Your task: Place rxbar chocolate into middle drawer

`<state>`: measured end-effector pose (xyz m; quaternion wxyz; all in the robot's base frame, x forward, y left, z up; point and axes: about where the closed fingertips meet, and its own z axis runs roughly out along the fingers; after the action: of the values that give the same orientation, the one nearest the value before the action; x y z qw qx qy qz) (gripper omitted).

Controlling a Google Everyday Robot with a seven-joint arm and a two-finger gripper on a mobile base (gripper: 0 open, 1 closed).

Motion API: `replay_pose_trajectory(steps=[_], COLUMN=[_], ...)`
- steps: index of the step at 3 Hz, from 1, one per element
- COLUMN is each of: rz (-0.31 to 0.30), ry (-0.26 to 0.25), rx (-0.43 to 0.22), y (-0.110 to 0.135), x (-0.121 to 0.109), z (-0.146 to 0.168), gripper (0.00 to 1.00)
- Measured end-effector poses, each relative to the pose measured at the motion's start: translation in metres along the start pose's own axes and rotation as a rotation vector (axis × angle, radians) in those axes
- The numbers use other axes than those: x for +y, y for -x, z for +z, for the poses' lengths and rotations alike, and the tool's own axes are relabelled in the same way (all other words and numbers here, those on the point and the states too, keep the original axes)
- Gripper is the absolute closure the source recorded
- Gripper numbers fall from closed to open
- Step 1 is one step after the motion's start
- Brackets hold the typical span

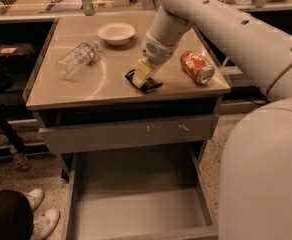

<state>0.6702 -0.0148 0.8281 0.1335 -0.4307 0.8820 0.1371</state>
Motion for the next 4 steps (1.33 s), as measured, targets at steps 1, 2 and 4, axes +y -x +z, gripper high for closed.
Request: replay_pose_trajectory(steps=[1, 2, 4], rz=[0.0, 0.024, 0.169], ry=[0.0, -0.012, -0.01], rx=[0.001, -0.001, 0.012], y=[0.0, -0.014, -0.082], x=[0.0, 0.014, 0.079], z=[0.0, -0.012, -0.042], gripper=[1.0, 1.0, 1.0])
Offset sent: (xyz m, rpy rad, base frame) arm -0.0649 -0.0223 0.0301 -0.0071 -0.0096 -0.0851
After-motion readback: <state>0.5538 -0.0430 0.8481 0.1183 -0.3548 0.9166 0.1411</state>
